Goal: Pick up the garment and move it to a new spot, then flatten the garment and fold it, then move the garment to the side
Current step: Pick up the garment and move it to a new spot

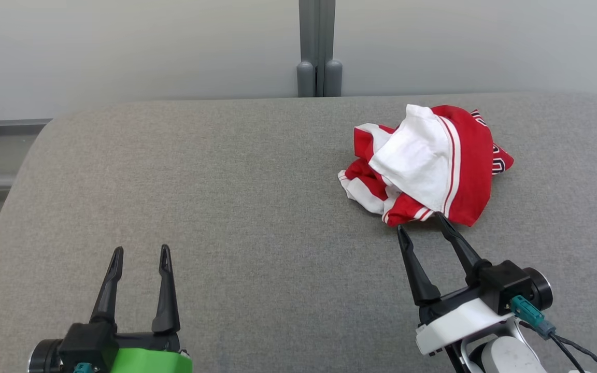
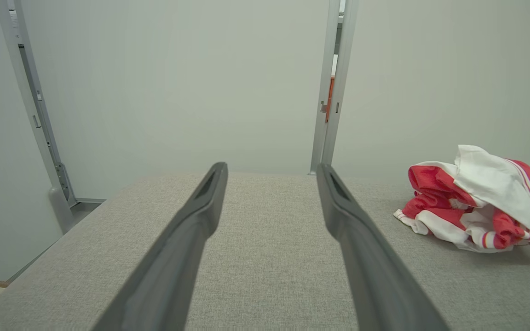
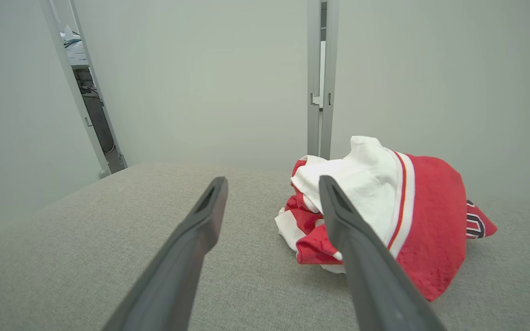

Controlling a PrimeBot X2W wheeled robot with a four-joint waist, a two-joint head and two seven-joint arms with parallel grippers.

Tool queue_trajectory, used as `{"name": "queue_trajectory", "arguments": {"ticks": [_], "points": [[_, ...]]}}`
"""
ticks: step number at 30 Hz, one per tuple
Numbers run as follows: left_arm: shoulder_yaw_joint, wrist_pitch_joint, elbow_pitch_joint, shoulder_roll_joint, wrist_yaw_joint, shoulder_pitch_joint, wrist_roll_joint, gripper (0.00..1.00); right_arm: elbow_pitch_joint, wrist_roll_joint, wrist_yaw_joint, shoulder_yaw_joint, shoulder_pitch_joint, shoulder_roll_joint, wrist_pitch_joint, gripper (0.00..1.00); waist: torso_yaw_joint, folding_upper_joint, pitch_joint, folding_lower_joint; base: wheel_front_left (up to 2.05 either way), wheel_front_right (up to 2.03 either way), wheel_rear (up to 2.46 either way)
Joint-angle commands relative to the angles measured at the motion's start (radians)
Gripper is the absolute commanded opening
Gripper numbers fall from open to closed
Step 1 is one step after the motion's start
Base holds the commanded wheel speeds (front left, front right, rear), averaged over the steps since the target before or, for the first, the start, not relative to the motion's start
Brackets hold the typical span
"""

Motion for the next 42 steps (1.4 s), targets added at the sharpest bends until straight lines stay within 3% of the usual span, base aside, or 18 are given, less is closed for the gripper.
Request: {"name": "queue_trajectory", "arguments": {"ticks": [1, 15, 23, 34, 42], "points": [[-0.002, -0.001, 0.004, -0.001, 0.003, 0.019, 0.013, 1.00, 0.004, 0.005, 0.000, 0.002, 0.013, -0.002, 0.000, 1.00, 0.007, 0.0000, -0.016, 0.0001, 0.00, 0.00, 0.00], [-0.039, -0.001, 0.071, -0.001, -0.013, -0.029, -0.007, 1.00, -0.002, 0.003, 0.000, 0.008, 0.003, -0.002, 0.000, 1.00, -0.064, 0.0000, 0.010, 0.0001, 0.00, 0.00, 0.00], [-0.117, -0.001, 0.309, 0.000, -0.077, -0.222, -0.051, 1.00, -0.020, -0.021, 0.000, -0.008, -0.045, -0.002, 0.000, 1.00, -0.117, 0.0000, 0.116, 0.0001, 0.00, 0.00, 0.00], [-0.298, -0.001, 0.629, 0.001, -0.110, -0.632, -0.167, 1.00, -0.061, -0.045, 0.000, -0.039, -0.143, -0.002, 0.000, 1.00, -0.182, 0.0000, 0.333, 0.0001, 0.00, 0.00, 0.00], [-0.522, -0.001, 0.766, 0.002, -0.110, -0.832, -0.287, 1.00, -0.083, 0.000, 0.000, -0.045, -0.199, -0.001, 0.000, 1.00, -0.224, 0.0000, 0.428, 0.0001, 0.00, 0.00, 0.00]]}}
